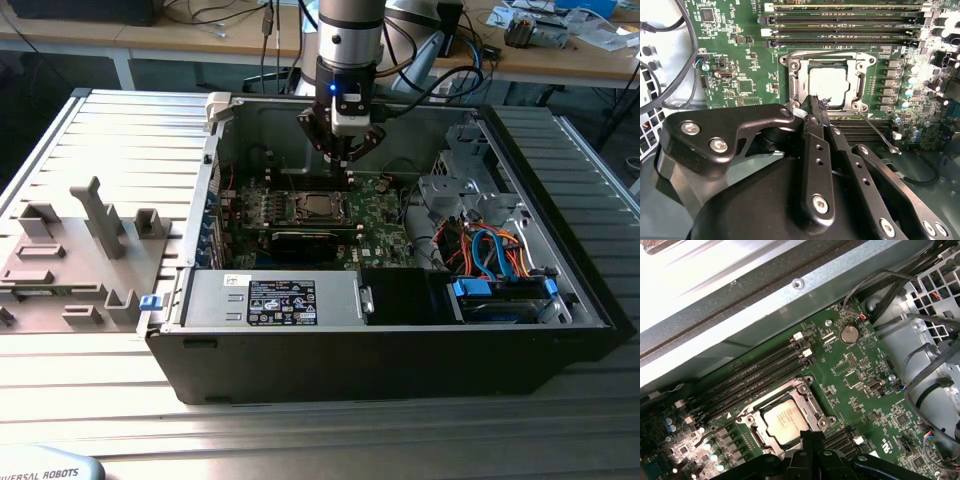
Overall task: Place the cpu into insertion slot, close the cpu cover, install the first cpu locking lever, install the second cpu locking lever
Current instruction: 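Install the first cpu locking lever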
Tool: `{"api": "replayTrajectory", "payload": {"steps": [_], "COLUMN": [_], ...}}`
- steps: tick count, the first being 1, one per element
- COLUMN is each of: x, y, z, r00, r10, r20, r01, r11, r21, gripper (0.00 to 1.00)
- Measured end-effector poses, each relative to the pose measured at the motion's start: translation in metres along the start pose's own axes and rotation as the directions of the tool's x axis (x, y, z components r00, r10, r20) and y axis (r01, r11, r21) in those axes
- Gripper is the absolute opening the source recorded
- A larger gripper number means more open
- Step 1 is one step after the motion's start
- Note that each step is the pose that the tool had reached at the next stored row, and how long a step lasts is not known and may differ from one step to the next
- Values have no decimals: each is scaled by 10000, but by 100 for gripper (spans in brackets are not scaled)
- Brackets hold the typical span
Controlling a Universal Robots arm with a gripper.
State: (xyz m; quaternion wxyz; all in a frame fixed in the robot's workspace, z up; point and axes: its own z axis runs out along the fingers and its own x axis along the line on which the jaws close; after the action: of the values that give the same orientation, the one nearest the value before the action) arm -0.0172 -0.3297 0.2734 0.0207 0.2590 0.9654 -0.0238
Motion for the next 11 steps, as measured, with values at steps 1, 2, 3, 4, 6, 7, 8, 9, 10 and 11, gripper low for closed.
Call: {"api": "replayTrajectory", "payload": {"steps": [1, 2, 3, 4, 6, 7, 8, 9, 10, 11], "x": [0, 0, 0, 0, 0, 0, 0, 0, 0, 0], "y": [0, 0, 0, 0, 0, 0, 0, 0, 0, 0], "z": [0, 0, 0, 0, 0, 0, 0, 0, 0, 0], "r00": [10000, 10000, 10000, 10000, 9999, 9999, 9999, 9999, 9998, 9998], "r10": [-26, -43, -59, -79, -112, -127, -142, -159, -183, -210], "r20": [1, 2, 2, 3, 4, 5, 5, 6, 7, 8], "r01": [26, 43, 59, 79, 112, 127, 142, 159, 183, 210], "r11": [10000, 10000, 10000, 10000, 9999, 9999, 9999, 9999, 9998, 9998], "r21": [-2, -2, -3, -4, -6, -7, -7, -8, -10, -11], "gripper": [11, 11, 11, 11, 11, 11, 11, 11, 11, 11]}}
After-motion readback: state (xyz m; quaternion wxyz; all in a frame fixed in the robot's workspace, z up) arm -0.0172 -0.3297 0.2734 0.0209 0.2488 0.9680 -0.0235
